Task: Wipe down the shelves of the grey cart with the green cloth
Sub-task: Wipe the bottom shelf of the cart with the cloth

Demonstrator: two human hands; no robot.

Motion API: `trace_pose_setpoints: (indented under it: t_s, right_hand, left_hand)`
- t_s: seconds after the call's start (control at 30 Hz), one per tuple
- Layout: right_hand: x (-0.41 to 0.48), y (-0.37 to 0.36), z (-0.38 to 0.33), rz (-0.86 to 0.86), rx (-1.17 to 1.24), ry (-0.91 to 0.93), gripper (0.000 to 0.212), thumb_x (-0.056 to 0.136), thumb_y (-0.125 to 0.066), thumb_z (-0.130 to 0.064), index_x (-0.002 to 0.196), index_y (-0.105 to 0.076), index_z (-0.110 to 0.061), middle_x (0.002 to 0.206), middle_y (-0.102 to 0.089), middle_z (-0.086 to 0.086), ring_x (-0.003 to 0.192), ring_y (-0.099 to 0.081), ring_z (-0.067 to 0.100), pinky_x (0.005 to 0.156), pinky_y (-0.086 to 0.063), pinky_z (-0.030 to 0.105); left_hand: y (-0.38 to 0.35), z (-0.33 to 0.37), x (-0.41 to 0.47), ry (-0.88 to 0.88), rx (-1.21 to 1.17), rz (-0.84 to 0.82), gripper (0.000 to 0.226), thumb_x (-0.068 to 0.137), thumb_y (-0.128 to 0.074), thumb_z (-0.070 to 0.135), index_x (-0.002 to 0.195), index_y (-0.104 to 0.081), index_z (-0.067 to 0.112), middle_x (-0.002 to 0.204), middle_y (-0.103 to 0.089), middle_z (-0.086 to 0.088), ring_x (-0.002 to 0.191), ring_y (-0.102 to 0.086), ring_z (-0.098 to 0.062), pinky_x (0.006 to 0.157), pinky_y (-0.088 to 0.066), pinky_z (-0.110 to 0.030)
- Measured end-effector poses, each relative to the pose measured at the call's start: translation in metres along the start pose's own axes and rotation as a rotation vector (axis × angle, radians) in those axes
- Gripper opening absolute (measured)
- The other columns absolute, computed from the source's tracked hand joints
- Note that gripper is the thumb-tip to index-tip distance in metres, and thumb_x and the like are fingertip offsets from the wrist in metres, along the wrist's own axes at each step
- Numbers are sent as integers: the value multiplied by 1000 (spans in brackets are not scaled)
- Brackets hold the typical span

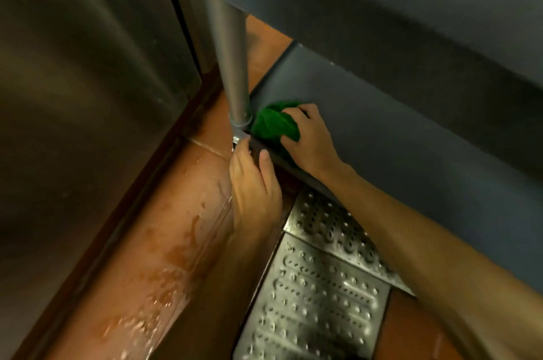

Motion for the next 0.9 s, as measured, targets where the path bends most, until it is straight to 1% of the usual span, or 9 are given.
trace_pose_setpoints:
  t_s: [0.1,0.23,0.3,0.43,0.53,0.6,0.73,0.8,0.9]
  right_hand:
    - [-33,25,-12,-32,106,-107,52,87,-69,-17,136,-52,-16,137,-41,8,119,-51,22,102,-41,25]
    - [-81,73,-42,-6,274,-247,43,88,-66,-17,131,-57,-17,129,-50,8,110,-50,12,89,-30,4]
    - [-107,100,-67,11,360,-292,34,89,-65,-17,123,-60,-20,121,-55,5,106,-52,9,83,-32,-2]
    - [-159,157,-121,36,584,-404,32,89,-68,-18,114,-59,-36,117,-63,1,106,-61,8,90,-46,17]
    - [-189,202,-160,27,697,-448,32,90,-68,-14,121,-63,-22,118,-65,4,109,-63,12,98,-51,35]
    - [-204,234,-187,6,761,-463,36,92,-66,-10,126,-62,-18,120,-66,3,112,-63,14,102,-50,41]
    - [-227,296,-237,-119,878,-420,43,97,-57,-4,138,-55,-20,128,-66,-4,120,-61,10,104,-48,32]
    - [-235,325,-257,-171,883,-376,49,98,-54,-1,143,-50,-19,134,-64,-4,124,-58,8,106,-46,28]
    - [-244,363,-284,-236,843,-315,53,98,-53,-1,146,-46,-22,141,-58,-4,132,-51,10,114,-39,37]
  left_hand:
    - [22,17,-18,117,-5,7,47,107,-34,35,149,-41,15,146,-51,-6,137,-45,-21,114,-33,-33]
    - [53,43,-47,320,46,-30,49,107,-30,45,143,-48,17,135,-59,-16,129,-52,-40,109,-40,-46]
    - [70,62,-61,428,14,-51,48,107,-32,44,142,-51,17,138,-59,-15,129,-52,-35,105,-36,-34]
    - [102,108,-82,566,-35,-158,50,107,-31,46,137,-58,17,137,-60,-13,128,-53,-33,111,-38,-45]
    - [123,150,-96,640,-77,-281,53,103,-33,50,130,-64,17,137,-61,-11,130,-52,-31,115,-35,-52]
    - [138,188,-105,720,-253,-310,51,93,-40,51,117,-69,16,126,-67,-15,120,-60,-34,108,-44,-55]
    - [167,254,-127,775,-402,-344,36,86,-43,47,96,-71,26,112,-74,-13,104,-70,-32,95,-56,-54]
    - [180,282,-140,774,-462,-383,36,89,-43,49,96,-74,32,108,-77,-2,95,-75,-20,83,-61,-43]
    - [206,320,-156,759,-506,-371,31,85,-53,49,95,-75,29,106,-78,-4,90,-74,-18,74,-56,-34]
Point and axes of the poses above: each hand's wrist, its own x-axis towards the middle knuckle, its own y-axis out of the back of the hand, z = x × y, the point moved 7 cm from there along x, towards the middle knuckle
